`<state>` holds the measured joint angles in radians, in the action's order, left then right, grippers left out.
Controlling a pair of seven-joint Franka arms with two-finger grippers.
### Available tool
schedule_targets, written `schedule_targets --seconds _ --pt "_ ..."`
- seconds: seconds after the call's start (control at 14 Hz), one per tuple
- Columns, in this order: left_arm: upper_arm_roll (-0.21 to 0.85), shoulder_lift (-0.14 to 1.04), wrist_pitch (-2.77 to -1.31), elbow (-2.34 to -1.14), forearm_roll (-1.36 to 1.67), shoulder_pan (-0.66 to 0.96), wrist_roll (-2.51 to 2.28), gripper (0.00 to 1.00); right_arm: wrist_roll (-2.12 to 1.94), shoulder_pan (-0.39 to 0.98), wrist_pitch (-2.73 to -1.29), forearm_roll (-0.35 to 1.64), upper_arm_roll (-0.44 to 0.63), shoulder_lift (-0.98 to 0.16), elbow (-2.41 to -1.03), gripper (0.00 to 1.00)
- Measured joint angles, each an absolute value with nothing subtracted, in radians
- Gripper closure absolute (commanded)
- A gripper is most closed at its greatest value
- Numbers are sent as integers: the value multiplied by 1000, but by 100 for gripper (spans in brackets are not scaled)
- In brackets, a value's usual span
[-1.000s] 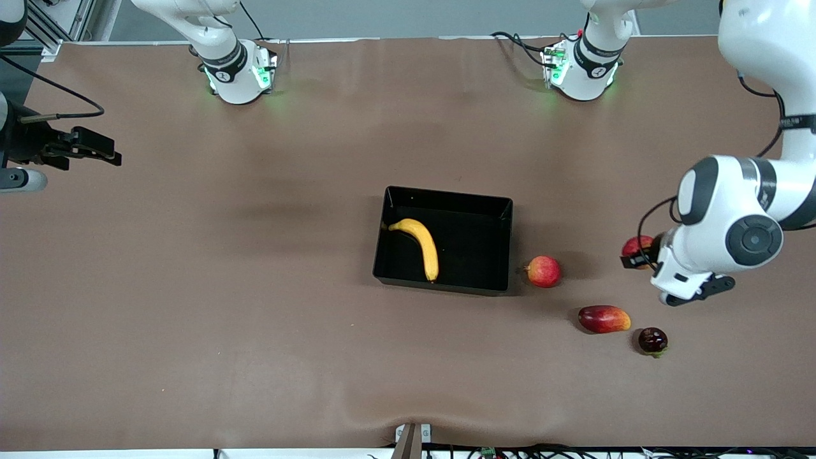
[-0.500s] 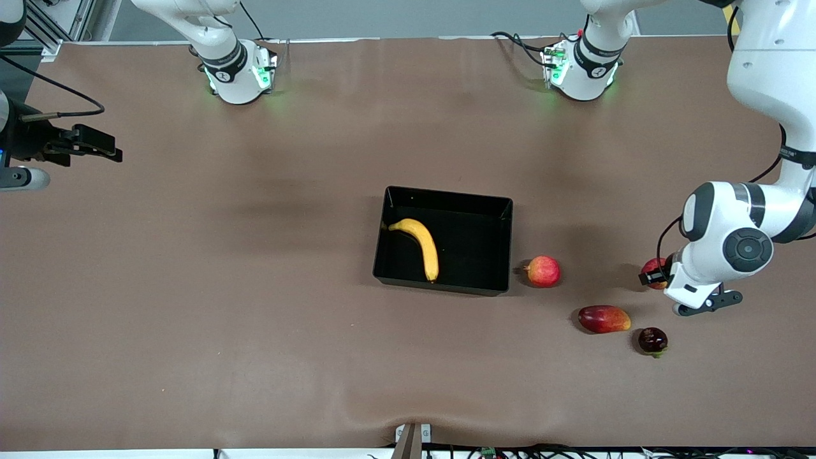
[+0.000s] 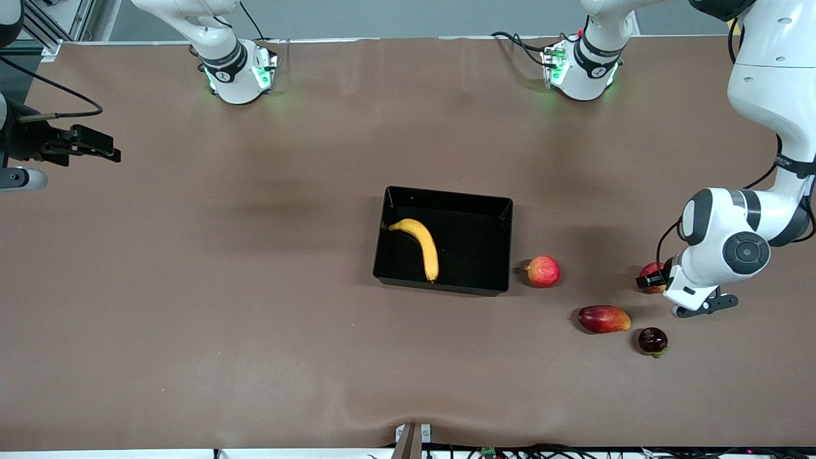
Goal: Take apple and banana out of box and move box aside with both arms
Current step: 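Set the apple on the table beside the mango and release, then reach the left gripper into the tray and grasp the yellow banana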
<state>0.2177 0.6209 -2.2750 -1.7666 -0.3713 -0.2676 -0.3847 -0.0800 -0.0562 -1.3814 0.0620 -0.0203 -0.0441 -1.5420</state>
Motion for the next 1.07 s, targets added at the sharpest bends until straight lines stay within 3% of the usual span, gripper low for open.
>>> schedule_targets --seconds 0.43,0.71,1.07 --pt "307 501 -2144 -1754 -369 -265 -398 0 -80 -15 -1458 102 -27 -87 -1542 0" --pt "474 456 -2039 -1754 -365 -261 -500 0 -80 -16 -1458 102 -22 -90 -1542 0" --pt "682 475 -2036 -1725 -360 -180 -744 0 -80 -16 -1455 102 -19 -90 -1542 0"
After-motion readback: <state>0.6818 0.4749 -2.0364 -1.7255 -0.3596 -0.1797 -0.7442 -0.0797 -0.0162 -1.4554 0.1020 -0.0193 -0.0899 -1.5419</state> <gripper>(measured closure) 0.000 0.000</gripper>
